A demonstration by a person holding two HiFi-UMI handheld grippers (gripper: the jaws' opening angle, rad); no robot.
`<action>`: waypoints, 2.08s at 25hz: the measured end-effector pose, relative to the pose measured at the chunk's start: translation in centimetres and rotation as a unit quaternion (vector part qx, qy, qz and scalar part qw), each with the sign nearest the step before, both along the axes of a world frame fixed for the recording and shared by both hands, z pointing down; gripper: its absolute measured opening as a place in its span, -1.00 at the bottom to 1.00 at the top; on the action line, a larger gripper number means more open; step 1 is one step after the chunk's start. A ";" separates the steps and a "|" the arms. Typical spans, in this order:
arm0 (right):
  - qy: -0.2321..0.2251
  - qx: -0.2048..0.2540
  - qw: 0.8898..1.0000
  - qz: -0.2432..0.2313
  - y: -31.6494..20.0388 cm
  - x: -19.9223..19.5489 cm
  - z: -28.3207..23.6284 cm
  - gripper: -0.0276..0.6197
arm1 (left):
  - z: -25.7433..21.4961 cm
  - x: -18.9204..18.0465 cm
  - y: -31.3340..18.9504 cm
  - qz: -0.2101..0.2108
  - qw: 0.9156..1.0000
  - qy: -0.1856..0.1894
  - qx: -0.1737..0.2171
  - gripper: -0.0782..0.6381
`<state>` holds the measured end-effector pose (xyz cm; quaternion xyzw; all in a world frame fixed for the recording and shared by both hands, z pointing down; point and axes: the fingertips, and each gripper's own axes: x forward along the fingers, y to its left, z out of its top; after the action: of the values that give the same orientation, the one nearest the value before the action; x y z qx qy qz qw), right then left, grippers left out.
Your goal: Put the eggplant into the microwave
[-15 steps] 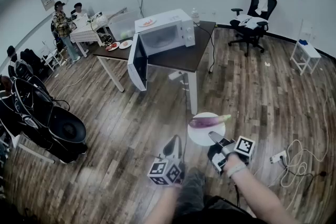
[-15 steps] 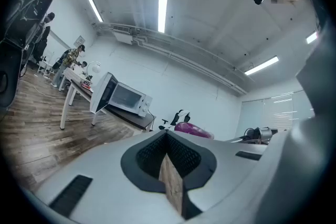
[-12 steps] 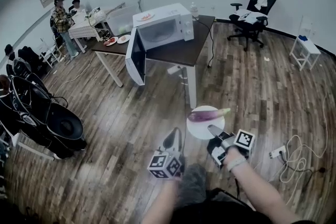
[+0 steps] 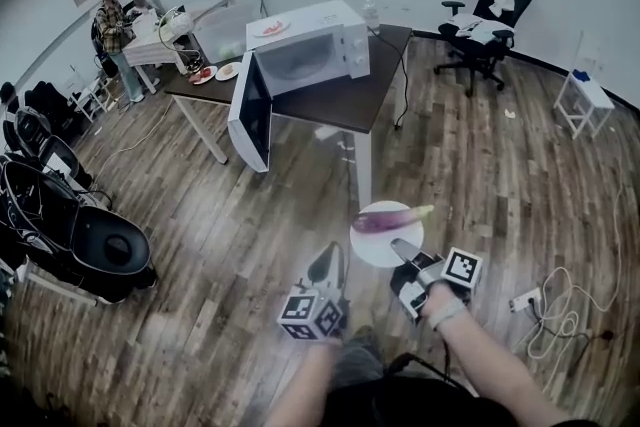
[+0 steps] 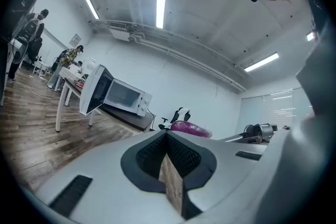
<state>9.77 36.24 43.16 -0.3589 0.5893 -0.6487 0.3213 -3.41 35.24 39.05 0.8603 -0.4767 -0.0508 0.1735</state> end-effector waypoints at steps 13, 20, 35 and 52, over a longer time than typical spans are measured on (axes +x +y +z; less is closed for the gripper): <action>-0.010 0.009 1.000 0.007 -11.9 -0.1 0.4 -0.87 | 0.0 1.1 -11.1 0.028 0.999 -0.018 0.007 -0.78; -0.007 0.025 1.000 0.013 -17.2 -0.2 -0.1 -0.87 | 0.3 1.0 -16.2 0.042 0.999 -0.016 0.010 -0.78; -0.009 0.010 1.000 -0.008 -24.9 -0.9 0.8 -0.87 | 1.2 0.5 -23.8 0.022 1.000 -0.008 0.001 -0.78; 0.000 0.011 0.998 -0.057 -35.7 -0.3 1.1 -0.87 | 1.6 2.3 -33.9 0.000 1.000 -0.010 -0.001 -0.78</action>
<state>9.50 0.57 44.24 -0.3215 0.6159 -0.6591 0.2879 -1.09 1.35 40.66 0.8604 -0.4788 -0.0415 0.1695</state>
